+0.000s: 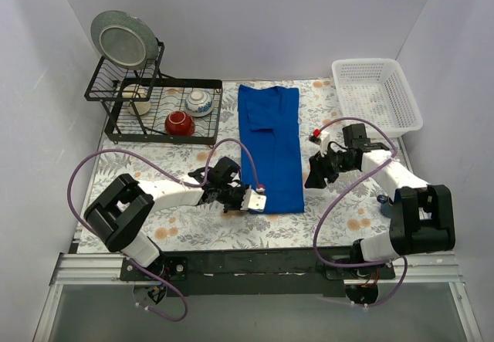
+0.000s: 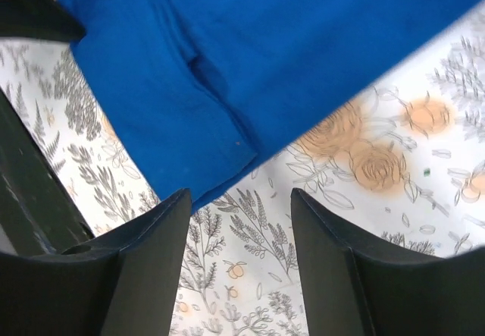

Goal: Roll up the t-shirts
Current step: Roll the T-shirt to the center of the board.

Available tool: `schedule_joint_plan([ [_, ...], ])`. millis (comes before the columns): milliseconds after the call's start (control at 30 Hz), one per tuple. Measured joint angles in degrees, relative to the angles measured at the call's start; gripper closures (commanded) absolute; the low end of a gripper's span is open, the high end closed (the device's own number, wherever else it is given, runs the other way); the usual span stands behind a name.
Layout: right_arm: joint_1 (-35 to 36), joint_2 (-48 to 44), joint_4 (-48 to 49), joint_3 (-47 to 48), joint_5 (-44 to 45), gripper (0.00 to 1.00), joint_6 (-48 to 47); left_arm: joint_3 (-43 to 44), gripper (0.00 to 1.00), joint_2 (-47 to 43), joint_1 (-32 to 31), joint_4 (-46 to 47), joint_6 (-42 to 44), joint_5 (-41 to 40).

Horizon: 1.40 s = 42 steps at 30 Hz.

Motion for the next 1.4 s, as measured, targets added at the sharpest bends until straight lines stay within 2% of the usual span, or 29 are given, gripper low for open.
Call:
schedule_joint_plan([
  [100,3.08,-4.28,-1.09,-0.61,-0.98,0.34,-7.78,1.51,1.00,0.61,0.22,-1.60,-5.68,0.50],
  [267,14.21,-17.40,2.10,-7.50,1.14,0.30,-16.33,3.69,1.00,1.09,3.30,-2.01,-21.16,3.91],
  [433,22.51,-24.57,7.21,-14.93,7.15,0.27,-17.42,4.09,1.00,0.39,7.37,2.23,-37.62,7.89],
  [633,28.61,-25.88,11.80,-18.14,12.87,0.27,-16.44,4.13,1.00,-0.57,8.92,6.86,-49.68,11.30],
  [800,32.00,-25.62,15.63,-18.25,15.80,0.22,-15.56,4.13,1.00,-0.55,11.15,9.05,-55.80,13.73],
  [967,34.58,-23.04,18.14,-18.25,17.29,0.21,-14.75,4.13,1.00,-0.48,14.45,11.69,-61.29,16.15],
  [1200,37.07,-18.25,23.74,-18.93,22.93,0.26,-14.58,4.17,1.00,-0.44,16.06,12.37,-63.10,18.14],
  [1400,37.13,-16.79,24.94,-18.95,26.25,0.27,-15.89,4.17,1.00,-0.44,16.83,11.72,-62.16,18.93],
])
